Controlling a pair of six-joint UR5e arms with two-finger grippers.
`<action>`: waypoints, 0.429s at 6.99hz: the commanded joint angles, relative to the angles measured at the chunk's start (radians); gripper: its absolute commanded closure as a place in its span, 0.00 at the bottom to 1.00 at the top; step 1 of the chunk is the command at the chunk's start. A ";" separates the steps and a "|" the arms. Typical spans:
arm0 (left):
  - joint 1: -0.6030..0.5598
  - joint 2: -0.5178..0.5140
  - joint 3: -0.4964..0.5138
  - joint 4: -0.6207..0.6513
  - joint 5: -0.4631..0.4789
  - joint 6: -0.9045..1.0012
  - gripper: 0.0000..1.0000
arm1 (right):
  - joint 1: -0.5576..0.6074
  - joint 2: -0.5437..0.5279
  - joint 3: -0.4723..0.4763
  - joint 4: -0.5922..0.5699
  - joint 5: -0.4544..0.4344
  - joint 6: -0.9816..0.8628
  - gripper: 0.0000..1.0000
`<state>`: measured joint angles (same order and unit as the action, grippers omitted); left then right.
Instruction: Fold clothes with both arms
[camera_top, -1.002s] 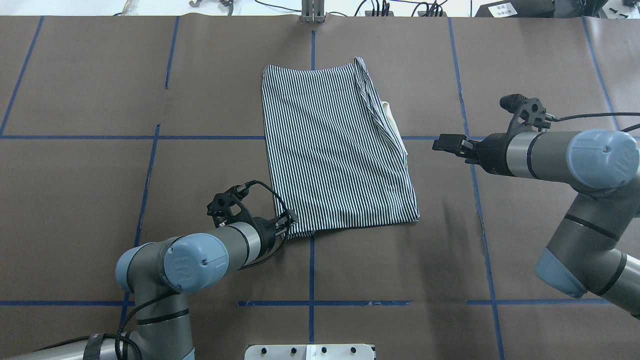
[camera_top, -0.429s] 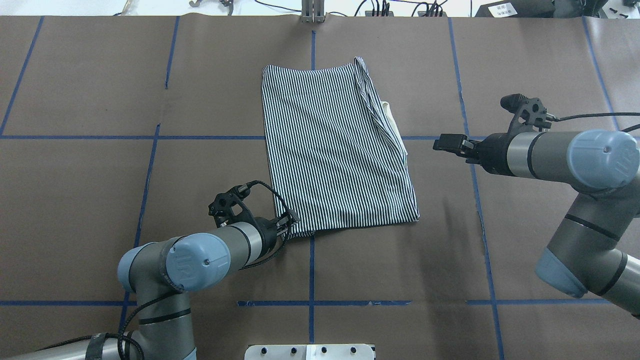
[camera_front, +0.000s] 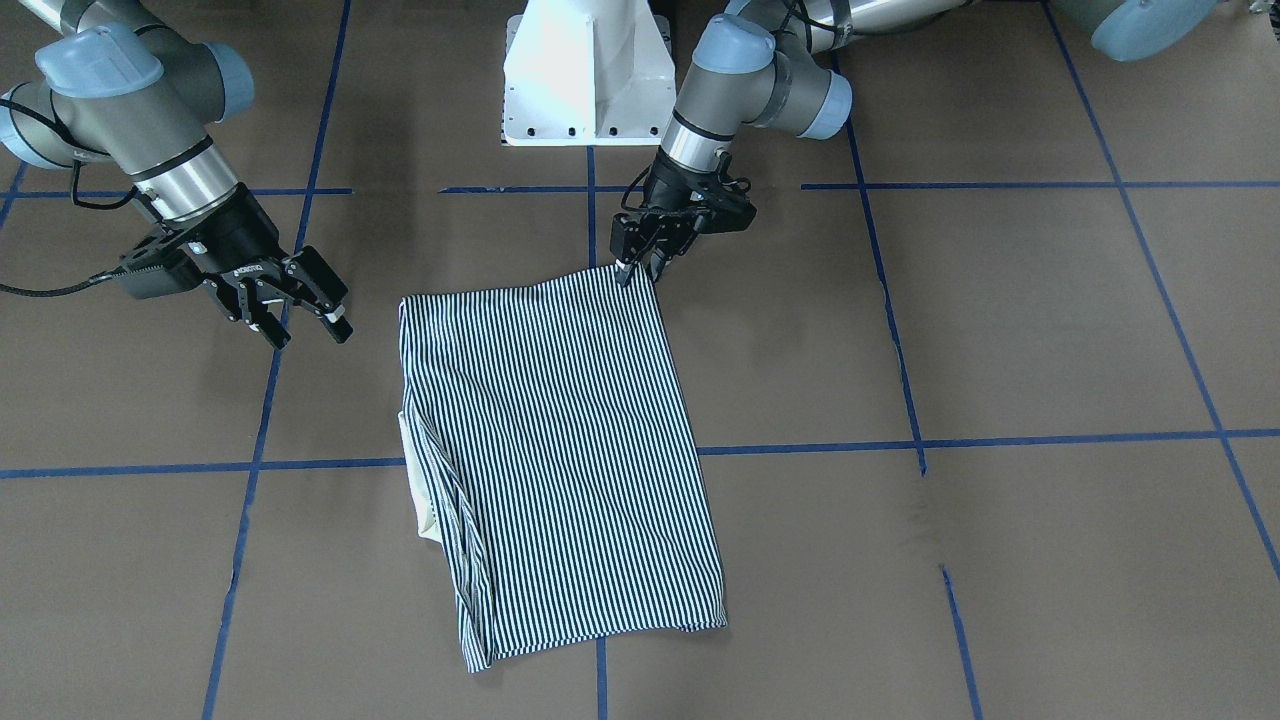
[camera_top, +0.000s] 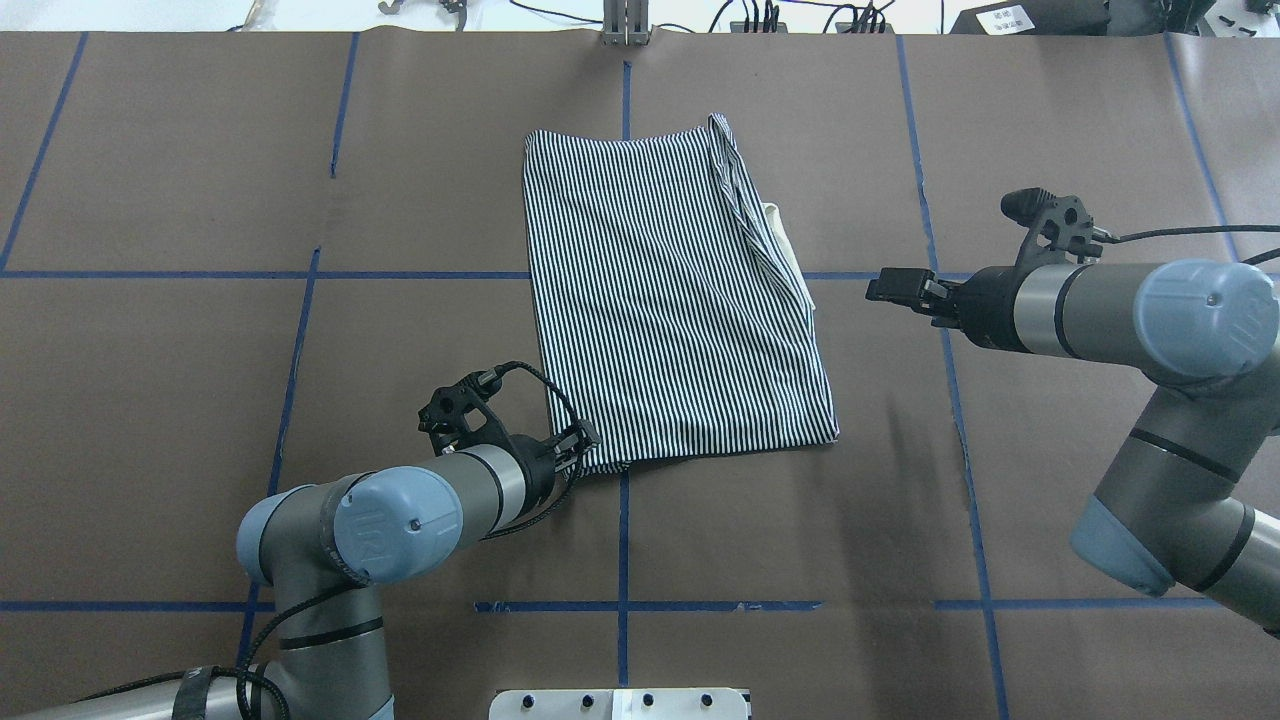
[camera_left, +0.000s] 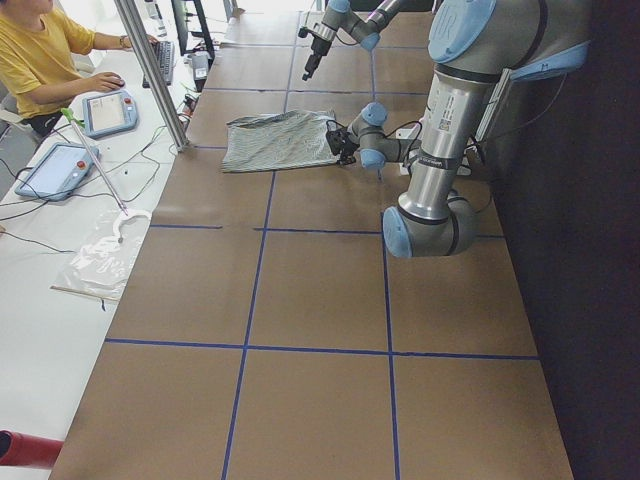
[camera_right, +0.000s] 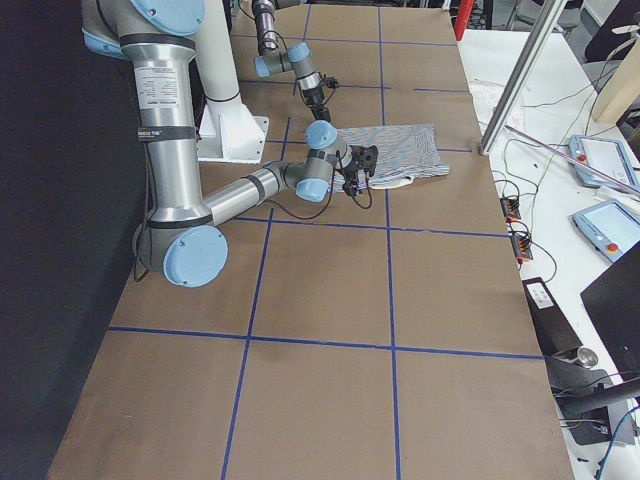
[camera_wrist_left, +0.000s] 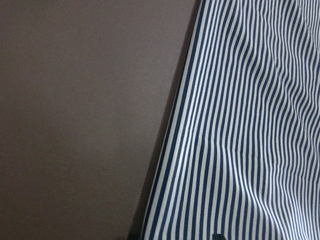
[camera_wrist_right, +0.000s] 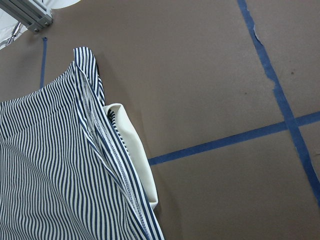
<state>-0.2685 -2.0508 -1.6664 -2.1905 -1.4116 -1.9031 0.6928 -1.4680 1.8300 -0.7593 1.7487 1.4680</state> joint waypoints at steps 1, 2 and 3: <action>0.000 0.000 0.004 0.000 0.000 0.002 0.43 | -0.001 0.000 -0.002 0.000 0.000 0.000 0.00; 0.000 0.000 0.007 -0.002 -0.001 0.002 0.43 | 0.001 0.002 -0.002 0.000 0.000 0.000 0.00; 0.000 0.000 0.007 -0.002 -0.001 0.002 0.43 | -0.001 0.002 -0.002 0.000 0.000 0.000 0.00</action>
<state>-0.2685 -2.0509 -1.6611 -2.1916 -1.4124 -1.9008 0.6927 -1.4671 1.8288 -0.7593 1.7487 1.4680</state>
